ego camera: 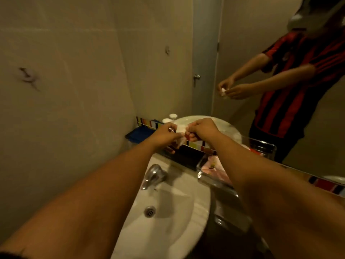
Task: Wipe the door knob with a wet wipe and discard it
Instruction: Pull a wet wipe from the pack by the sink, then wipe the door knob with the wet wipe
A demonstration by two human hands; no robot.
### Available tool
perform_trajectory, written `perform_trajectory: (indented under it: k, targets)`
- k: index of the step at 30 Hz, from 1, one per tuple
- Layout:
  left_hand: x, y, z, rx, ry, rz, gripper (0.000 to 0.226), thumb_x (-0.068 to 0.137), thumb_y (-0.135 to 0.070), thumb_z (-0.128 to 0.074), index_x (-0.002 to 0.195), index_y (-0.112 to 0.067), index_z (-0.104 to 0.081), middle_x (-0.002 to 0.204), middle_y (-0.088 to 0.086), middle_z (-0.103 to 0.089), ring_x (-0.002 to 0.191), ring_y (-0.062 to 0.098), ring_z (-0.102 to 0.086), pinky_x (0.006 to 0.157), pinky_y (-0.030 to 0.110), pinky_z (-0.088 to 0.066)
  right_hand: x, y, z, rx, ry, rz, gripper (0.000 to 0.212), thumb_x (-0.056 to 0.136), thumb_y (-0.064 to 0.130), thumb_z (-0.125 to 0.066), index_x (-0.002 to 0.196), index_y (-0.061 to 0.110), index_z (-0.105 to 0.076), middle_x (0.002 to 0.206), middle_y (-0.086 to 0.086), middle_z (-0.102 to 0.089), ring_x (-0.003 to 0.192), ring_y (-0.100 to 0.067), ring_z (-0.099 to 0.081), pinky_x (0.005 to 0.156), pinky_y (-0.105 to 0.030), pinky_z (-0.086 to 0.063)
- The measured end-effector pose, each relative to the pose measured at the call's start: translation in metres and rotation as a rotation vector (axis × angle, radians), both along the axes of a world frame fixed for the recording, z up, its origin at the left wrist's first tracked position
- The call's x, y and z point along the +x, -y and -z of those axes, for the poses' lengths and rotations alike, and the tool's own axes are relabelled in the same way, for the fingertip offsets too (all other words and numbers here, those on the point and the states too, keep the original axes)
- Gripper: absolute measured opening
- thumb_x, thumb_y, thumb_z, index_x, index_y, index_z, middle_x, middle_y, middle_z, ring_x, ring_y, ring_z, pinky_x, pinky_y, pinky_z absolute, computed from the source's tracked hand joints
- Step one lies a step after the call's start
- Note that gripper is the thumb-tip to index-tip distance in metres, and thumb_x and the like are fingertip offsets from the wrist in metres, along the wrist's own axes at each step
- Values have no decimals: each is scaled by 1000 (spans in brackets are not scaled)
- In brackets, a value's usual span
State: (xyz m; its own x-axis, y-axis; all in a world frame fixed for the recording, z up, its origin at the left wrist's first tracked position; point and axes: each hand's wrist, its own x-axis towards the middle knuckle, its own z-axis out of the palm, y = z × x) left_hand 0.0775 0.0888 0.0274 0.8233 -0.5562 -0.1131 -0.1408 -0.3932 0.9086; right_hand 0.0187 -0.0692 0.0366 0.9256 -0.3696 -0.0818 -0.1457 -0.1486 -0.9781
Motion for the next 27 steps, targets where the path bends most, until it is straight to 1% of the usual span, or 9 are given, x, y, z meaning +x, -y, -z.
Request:
perform_trajectory:
  k: [2,4,8,12,15,17,22,24,27]
  targets:
    - [-6,-45,-7,-29,92,-68,40,87,-14,-69,123,-3,-54,96,23,-66,70,27,-68,60,38,-60,7,-44,-12,-2,22,-49,8,90,-6,-57,94,-5,-64,66,-15,-58,47,-17,-51,47,-26,-49]
    - [-13,-93,-12,-72,128,-168,35,86,-5,-69,118,4,-58,87,24,-64,61,23,-64,55,33,-57,11,-85,-22,-34,44,-110,10,90,-6,-59,98,-6,-65,67,-14,-59,51,-17,-50,48,-26,-49]
    - [-32,-201,-26,-50,139,-332,25,86,-10,-71,104,6,-67,80,18,-67,58,16,-64,53,28,-55,12,-163,-37,-110,57,-211,7,90,-2,-59,89,-1,-66,68,-10,-59,52,-15,-51,44,-22,-53]
    - [-58,-296,-33,-119,123,-457,28,88,3,-63,111,19,-62,83,25,-62,56,19,-60,52,24,-57,5,-252,-37,-51,1,-439,8,90,14,-64,96,9,-66,87,-11,-65,67,-19,-62,51,-28,-56]
    - [-83,-354,-33,-62,176,-461,30,86,5,-66,115,12,-65,98,27,-68,76,28,-67,74,31,-62,-7,-321,-33,-111,-19,-572,32,86,26,-72,113,12,-63,103,-9,-68,87,-22,-68,55,-28,-57]
    - [-98,-389,-33,-39,193,-483,31,82,1,-71,113,6,-69,100,21,-72,84,26,-70,82,35,-61,-16,-364,-30,-164,38,-598,23,85,21,-73,105,12,-65,99,-11,-70,81,-19,-68,53,-26,-57]
    - [-129,-478,-28,-56,180,-592,19,81,-7,-75,94,7,-74,73,16,-71,57,17,-66,58,25,-60,-36,-442,-24,-107,142,-551,15,89,13,-68,98,1,-70,84,-18,-70,62,-17,-64,52,-29,-58]
    - [-140,-513,-23,-67,174,-660,13,83,-11,-74,86,1,-73,71,13,-69,62,19,-66,61,31,-61,-43,-462,-21,-75,146,-543,15,91,16,-65,97,3,-71,81,-15,-68,60,-18,-61,50,-28,-56]
    - [-154,-558,-15,-136,143,-744,10,88,-18,-69,84,-8,-69,80,9,-69,72,17,-68,57,26,-60,-50,-491,-13,-18,124,-528,18,91,17,-65,98,2,-71,78,-14,-66,59,-18,-59,50,-30,-55]
